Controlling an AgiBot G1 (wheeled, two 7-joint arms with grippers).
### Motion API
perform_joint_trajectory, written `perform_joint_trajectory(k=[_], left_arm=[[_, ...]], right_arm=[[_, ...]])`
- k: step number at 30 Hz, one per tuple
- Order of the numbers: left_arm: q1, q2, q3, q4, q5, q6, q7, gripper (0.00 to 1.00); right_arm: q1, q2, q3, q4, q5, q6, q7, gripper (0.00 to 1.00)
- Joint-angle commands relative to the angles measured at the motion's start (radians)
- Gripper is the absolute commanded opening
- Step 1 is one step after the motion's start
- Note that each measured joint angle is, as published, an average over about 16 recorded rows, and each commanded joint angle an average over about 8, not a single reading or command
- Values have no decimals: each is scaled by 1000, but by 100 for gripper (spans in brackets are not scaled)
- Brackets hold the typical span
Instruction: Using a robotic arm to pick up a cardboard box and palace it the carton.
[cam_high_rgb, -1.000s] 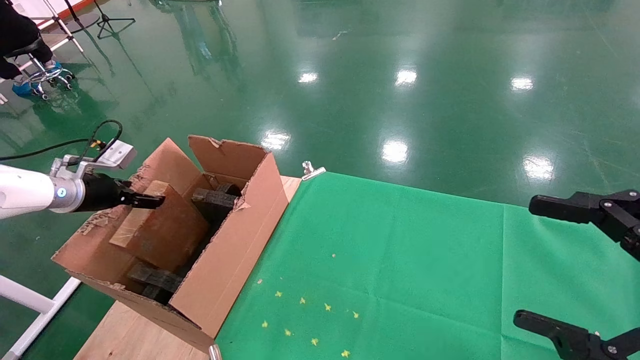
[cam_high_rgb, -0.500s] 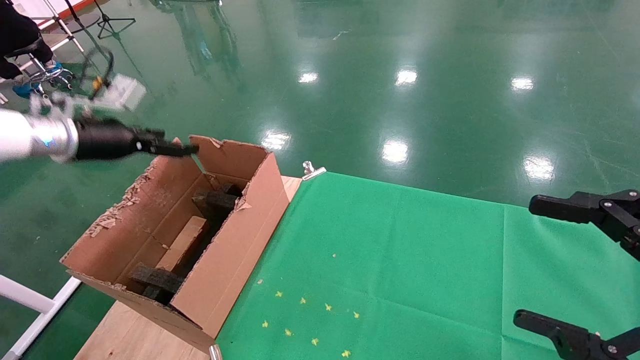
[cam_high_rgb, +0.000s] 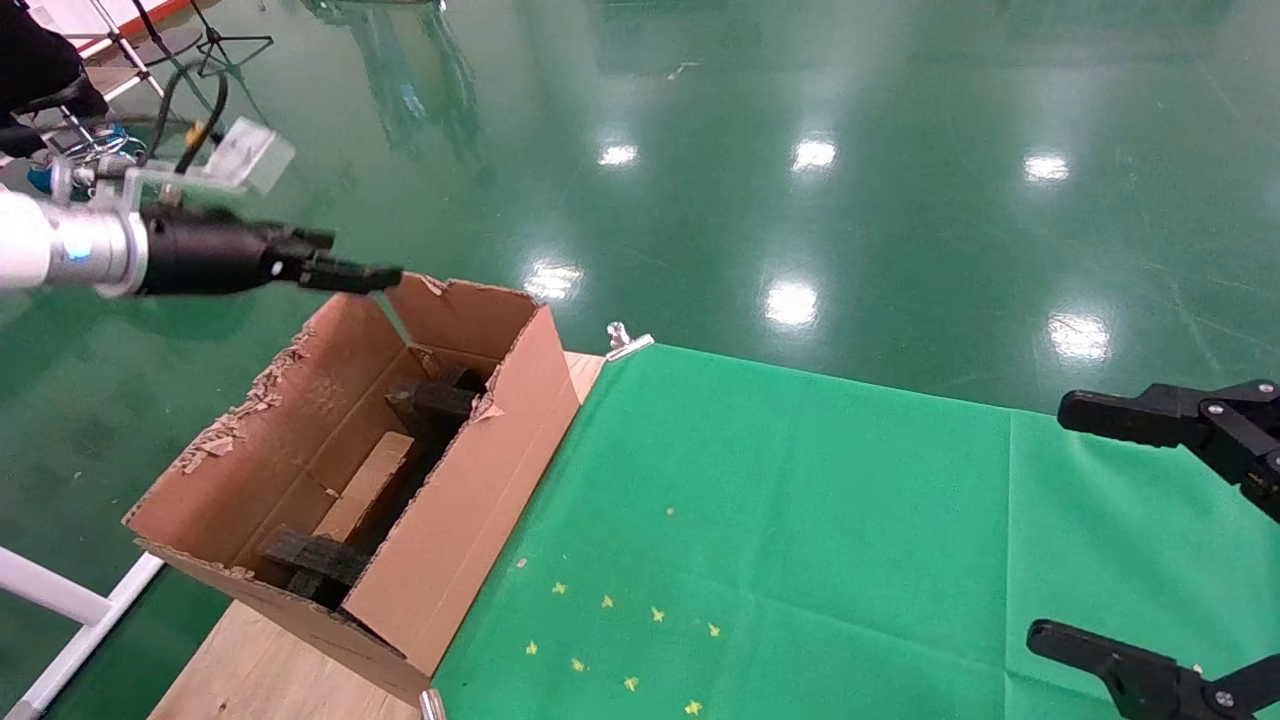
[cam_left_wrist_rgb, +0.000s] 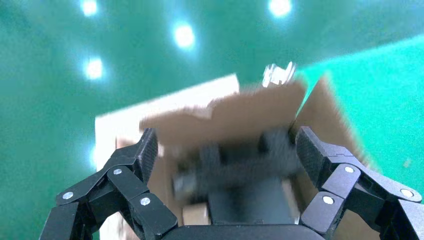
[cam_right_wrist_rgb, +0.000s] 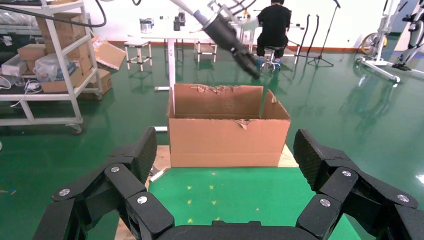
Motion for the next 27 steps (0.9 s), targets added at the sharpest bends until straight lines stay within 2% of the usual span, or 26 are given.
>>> perform_joint_trajectory(k=[1, 27], left_arm=[[18, -2, -7, -26, -25, 9, 5, 100], [356, -37, -128, -483, -483, 161, 90, 100]], right_arm=[[0, 0, 0, 0, 0, 0, 0, 100], [0, 0, 0, 0, 0, 0, 0, 100]])
